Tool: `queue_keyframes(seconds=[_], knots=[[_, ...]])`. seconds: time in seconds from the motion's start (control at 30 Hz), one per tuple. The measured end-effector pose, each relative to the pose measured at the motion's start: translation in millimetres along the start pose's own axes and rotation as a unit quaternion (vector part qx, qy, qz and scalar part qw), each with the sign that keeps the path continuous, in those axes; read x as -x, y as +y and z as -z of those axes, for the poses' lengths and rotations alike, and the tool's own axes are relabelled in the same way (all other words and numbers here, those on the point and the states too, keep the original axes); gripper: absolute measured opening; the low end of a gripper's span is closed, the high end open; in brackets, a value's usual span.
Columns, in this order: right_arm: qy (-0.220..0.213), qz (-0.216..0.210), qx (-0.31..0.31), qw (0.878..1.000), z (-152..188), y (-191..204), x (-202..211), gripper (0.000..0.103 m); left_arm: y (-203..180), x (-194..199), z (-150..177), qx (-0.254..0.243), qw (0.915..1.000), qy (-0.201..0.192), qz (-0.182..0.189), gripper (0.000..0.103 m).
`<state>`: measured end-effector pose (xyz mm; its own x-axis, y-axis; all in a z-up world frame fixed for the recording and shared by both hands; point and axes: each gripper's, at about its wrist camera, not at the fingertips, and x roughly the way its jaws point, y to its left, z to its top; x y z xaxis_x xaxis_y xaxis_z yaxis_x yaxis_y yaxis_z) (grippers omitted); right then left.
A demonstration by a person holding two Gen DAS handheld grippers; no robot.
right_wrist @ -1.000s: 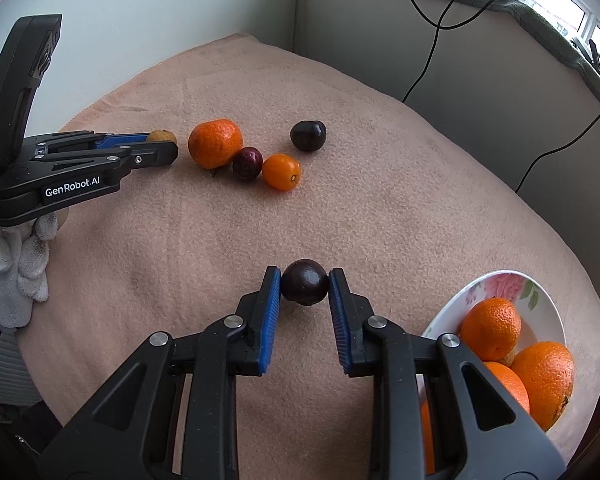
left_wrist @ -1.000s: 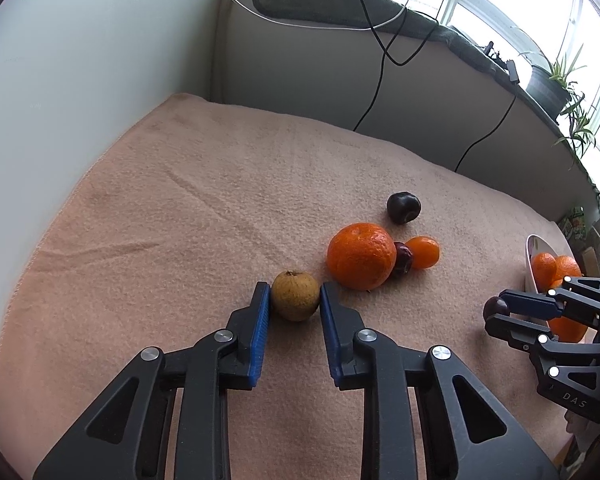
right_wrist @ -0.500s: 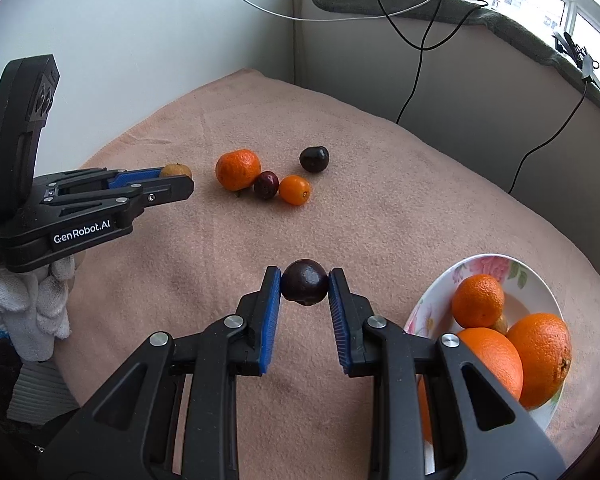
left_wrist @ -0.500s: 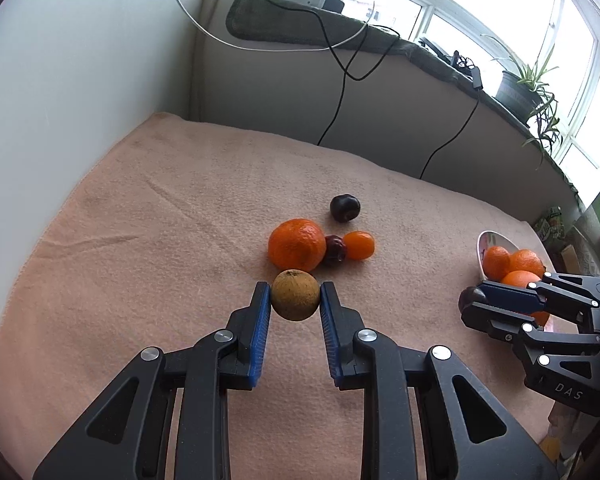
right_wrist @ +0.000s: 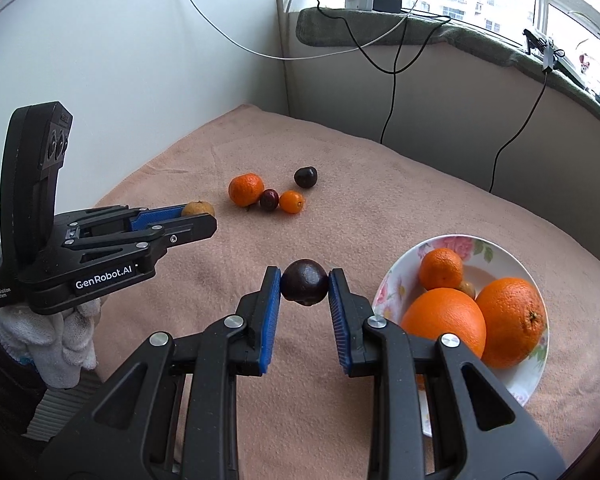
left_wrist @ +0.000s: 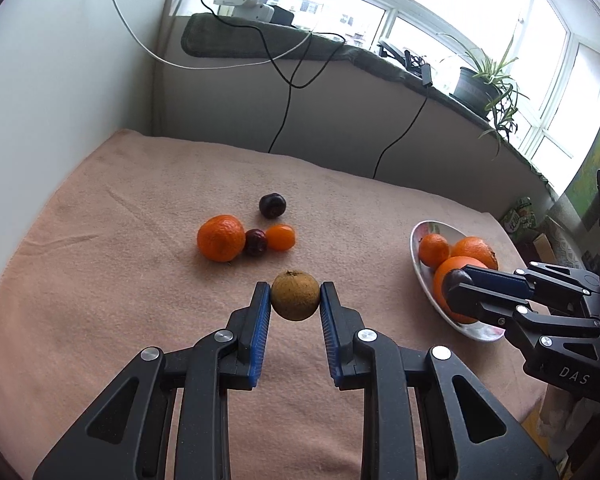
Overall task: Organize fruits
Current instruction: 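Lift and carry the plum in the right gripper while the left carries the brown fruit to the plate, then lower both fruits into the plate and open both grippers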
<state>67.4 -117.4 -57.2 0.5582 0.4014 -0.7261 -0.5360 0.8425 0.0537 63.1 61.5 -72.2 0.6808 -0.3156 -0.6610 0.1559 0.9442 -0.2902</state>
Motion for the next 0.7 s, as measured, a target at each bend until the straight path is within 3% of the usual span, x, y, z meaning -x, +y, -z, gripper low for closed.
queue_keyframes(seconds=[0.7], knots=[[-0.03,0.029,-0.096,0.994,52,-55,55,0.025,-87,-2,11,-0.063,0.9946,0.015,0.081,0.023]])
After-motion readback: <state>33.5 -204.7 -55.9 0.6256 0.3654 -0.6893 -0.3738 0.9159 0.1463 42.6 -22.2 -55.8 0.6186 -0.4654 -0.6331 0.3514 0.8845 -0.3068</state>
